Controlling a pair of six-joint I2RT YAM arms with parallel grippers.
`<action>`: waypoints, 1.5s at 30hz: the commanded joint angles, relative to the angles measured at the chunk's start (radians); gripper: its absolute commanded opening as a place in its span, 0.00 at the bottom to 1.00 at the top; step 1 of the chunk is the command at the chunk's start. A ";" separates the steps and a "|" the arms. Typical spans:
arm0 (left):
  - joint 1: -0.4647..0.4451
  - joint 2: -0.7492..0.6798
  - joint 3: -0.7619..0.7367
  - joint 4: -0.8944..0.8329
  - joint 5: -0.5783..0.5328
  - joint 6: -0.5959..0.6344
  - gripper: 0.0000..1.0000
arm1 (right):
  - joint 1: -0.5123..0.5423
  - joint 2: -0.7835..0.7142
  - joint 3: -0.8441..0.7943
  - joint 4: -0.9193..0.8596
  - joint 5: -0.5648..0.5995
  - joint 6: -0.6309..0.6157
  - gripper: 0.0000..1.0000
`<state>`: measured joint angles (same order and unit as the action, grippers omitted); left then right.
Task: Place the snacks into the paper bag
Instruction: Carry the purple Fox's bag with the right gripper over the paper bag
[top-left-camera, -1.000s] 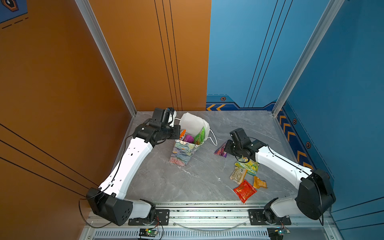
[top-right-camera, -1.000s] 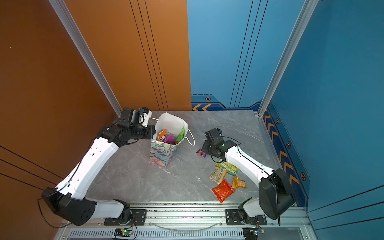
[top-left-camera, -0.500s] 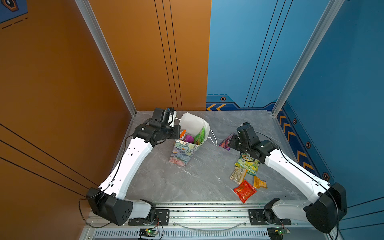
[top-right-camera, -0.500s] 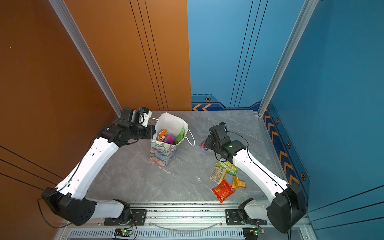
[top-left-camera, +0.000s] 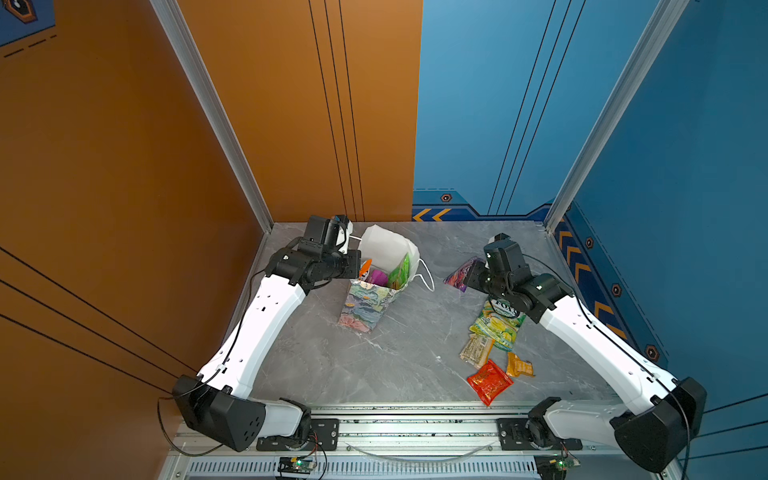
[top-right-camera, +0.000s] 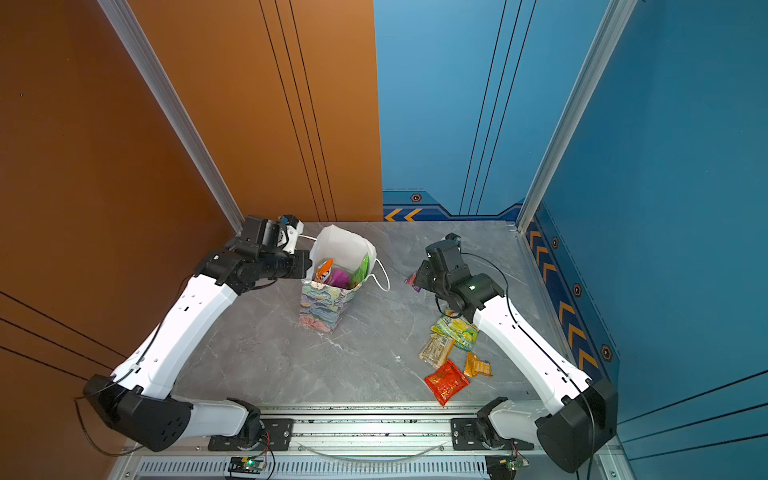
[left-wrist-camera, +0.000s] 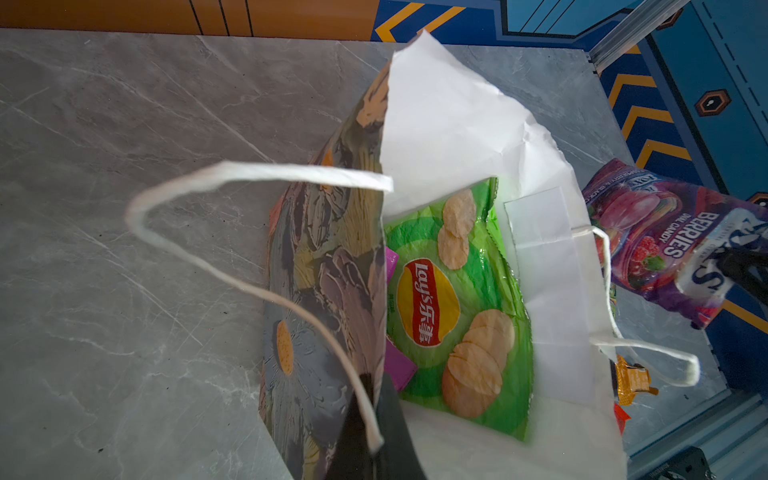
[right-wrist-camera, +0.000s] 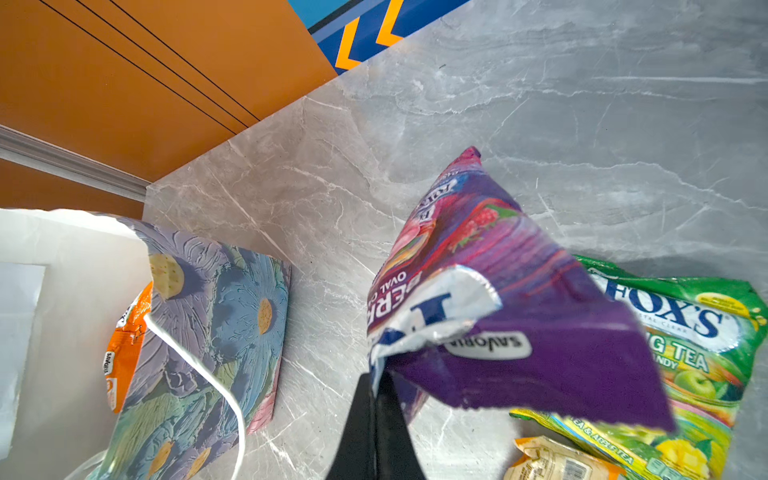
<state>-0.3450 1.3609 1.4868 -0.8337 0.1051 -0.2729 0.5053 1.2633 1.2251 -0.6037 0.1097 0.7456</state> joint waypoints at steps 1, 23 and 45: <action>0.004 -0.016 0.007 0.026 -0.001 0.010 0.04 | -0.014 -0.009 0.103 -0.033 0.015 -0.046 0.00; 0.001 -0.024 0.006 0.026 -0.008 0.012 0.04 | 0.263 0.276 0.766 -0.199 0.019 -0.259 0.00; -0.003 -0.034 0.006 0.025 -0.005 0.012 0.04 | 0.388 0.441 0.872 -0.234 -0.085 -0.348 0.00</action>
<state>-0.3454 1.3594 1.4868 -0.8341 0.1043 -0.2729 0.8894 1.6917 2.0563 -0.8318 0.0715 0.4255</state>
